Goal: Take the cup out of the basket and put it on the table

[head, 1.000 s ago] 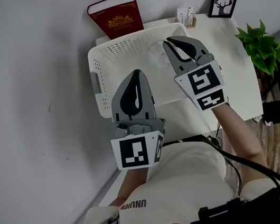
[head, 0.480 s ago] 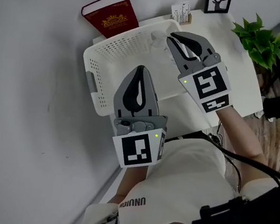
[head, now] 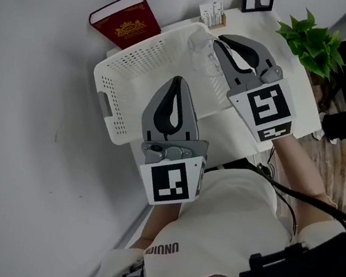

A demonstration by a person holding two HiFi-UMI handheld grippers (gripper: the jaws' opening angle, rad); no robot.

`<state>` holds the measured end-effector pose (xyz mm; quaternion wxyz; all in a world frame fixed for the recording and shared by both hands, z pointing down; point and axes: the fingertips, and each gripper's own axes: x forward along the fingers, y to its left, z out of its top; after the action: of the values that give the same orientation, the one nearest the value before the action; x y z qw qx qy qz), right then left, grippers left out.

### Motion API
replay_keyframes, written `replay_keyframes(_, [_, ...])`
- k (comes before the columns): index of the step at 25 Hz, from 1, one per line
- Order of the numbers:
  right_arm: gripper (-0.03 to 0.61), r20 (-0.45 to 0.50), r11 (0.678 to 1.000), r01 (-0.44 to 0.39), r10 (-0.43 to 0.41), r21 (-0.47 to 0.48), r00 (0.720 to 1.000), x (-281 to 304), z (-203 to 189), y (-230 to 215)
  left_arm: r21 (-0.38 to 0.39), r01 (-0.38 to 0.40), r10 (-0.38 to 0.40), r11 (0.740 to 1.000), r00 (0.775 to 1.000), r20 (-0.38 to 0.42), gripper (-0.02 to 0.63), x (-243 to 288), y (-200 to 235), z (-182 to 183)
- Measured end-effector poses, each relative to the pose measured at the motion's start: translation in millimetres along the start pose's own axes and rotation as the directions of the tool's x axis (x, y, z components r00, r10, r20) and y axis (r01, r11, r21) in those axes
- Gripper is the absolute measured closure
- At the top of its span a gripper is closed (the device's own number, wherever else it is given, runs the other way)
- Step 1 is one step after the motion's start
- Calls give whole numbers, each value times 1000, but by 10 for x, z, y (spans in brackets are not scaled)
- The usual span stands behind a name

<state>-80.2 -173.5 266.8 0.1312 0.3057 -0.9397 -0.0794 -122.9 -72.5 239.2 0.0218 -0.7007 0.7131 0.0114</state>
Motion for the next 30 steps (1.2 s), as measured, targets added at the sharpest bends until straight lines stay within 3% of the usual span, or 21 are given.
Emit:
replay_keyframes(7, [540,-11,998,54,-53,17,999,-180,-71,-192,-60,22,-24,998,999,-33,604,37,-194,-13])
replay_keyframes(30, [540,-89,973,222,-217,56,972,-727,-418,-574,-81,166,-170,983,984,-46,604,128,-675,-105])
